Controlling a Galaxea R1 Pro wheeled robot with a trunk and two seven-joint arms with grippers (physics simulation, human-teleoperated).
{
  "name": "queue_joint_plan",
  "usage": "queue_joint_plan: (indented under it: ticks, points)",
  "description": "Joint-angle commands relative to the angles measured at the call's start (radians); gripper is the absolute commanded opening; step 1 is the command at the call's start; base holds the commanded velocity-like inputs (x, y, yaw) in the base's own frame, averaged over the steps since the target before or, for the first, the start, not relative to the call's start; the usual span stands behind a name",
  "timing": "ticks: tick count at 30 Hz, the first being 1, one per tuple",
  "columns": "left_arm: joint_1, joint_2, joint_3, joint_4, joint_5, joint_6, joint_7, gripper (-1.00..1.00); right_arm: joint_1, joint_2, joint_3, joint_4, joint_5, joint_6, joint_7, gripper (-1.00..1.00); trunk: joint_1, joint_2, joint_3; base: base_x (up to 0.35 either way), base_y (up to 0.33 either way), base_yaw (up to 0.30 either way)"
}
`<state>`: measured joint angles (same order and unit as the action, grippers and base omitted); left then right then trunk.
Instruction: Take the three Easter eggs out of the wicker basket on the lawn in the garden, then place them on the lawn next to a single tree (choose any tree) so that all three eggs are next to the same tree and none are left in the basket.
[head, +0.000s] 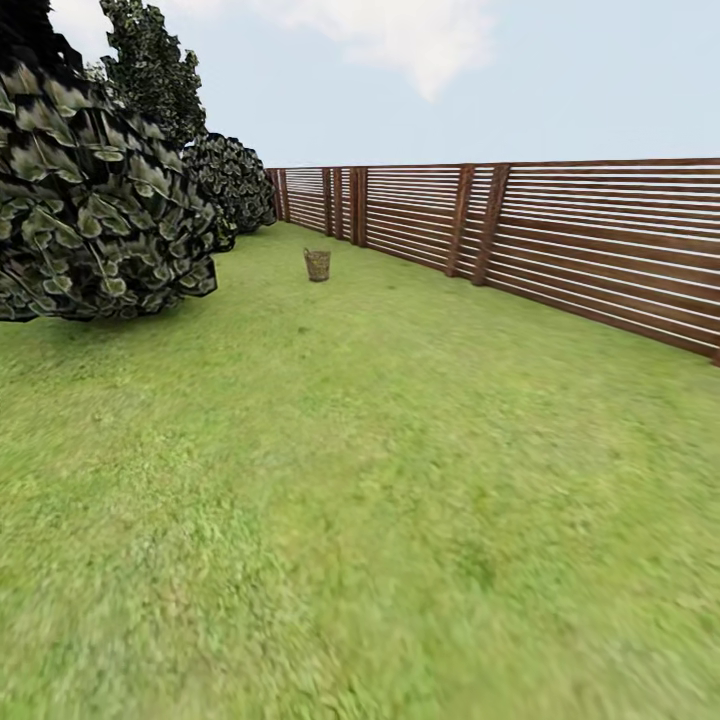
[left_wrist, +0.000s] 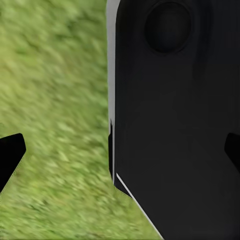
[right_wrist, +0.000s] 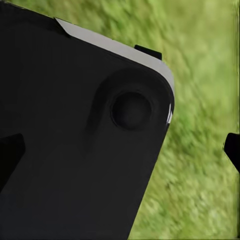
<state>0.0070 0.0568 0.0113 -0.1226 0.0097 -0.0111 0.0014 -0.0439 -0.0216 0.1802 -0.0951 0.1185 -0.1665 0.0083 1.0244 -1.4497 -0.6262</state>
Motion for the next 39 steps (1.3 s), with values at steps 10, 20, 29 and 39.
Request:
queue_joint_plan:
  ticks: [10, 20, 29, 39]
  points:
    - [0.001, 0.002, 0.002, -0.002, 0.001, -0.001, -0.001, 1.00, -0.001, -0.004, 0.001, 0.006, 0.015, -0.003, -0.001, 1.00, 0.001, 0.000, -0.001, 0.323, 0.000, 0.104]
    - [0.001, 0.002, 0.002, -0.002, 0.001, -0.001, -0.001, 1.00, -0.001, -0.006, 0.004, 0.011, 0.018, -0.004, 0.000, 1.00, 0.001, 0.000, -0.001, 0.323, 0.000, 0.001]
    - [0.001, 0.000, 0.001, -0.001, 0.001, -0.001, -0.001, 1.00, -0.001, -0.005, 0.004, 0.011, 0.018, -0.004, 0.001, 1.00, 0.001, 0.000, -0.001, 0.323, 0.000, 0.000]
    - [0.001, 0.000, 0.001, 0.000, 0.001, -0.001, -0.001, 1.00, -0.001, -0.006, 0.004, 0.011, 0.018, -0.004, 0.001, 1.00, 0.001, 0.000, -0.001, 0.323, 0.000, 0.000]
